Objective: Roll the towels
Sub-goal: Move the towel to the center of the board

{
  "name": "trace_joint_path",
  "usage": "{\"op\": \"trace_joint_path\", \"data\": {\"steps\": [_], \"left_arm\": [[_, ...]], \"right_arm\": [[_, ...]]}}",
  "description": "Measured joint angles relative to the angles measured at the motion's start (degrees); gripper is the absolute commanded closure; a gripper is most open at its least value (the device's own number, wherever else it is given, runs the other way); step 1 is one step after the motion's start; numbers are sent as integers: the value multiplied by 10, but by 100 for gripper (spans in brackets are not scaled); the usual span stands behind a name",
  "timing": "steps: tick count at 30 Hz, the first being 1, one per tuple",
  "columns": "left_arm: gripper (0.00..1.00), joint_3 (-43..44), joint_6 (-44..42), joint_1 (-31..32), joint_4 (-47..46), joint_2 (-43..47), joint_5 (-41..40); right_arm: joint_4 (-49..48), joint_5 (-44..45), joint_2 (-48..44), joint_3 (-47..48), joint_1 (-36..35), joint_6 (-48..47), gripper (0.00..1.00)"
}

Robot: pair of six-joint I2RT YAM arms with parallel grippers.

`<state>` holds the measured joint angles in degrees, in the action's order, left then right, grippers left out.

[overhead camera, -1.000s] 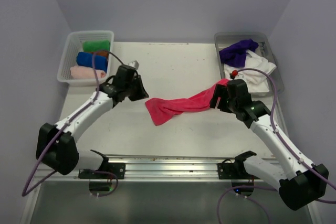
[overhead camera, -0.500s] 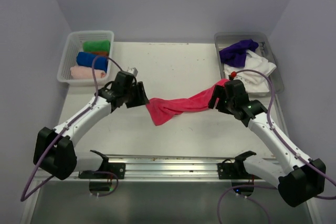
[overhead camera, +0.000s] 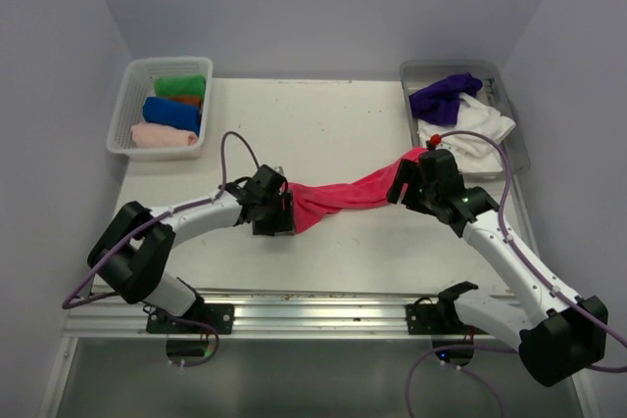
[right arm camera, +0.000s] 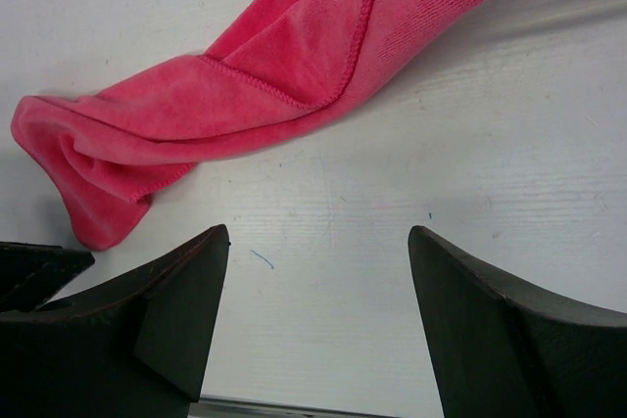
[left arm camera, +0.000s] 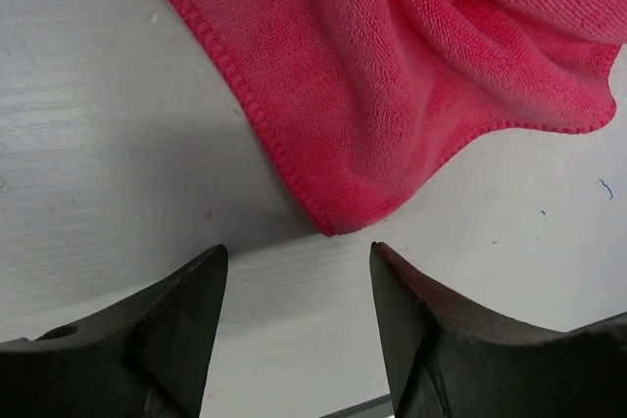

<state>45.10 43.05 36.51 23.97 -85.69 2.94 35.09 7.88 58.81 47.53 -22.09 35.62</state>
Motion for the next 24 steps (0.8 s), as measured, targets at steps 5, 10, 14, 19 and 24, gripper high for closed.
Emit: {"op": "trace_joint_path", "data": {"steps": [5,10,14,19,24], "left_arm": [[45,11,11,0,-35,-31,0],[100,31,18,0,-61,-67,12],[100,58,3,-2,-40,-64,18],[100,66,-9,-67,-18,78,52],[100,141,-29,-173,17,170,69]], "right_arm": [[1,0,-7,0,0,0,22],[3,1,-15,0,0,0,22],[16,23,-20,0,0,0,19],[45,69,-33,6,22,-14,21],[44,73,-23,37,63,-22,26]]}}
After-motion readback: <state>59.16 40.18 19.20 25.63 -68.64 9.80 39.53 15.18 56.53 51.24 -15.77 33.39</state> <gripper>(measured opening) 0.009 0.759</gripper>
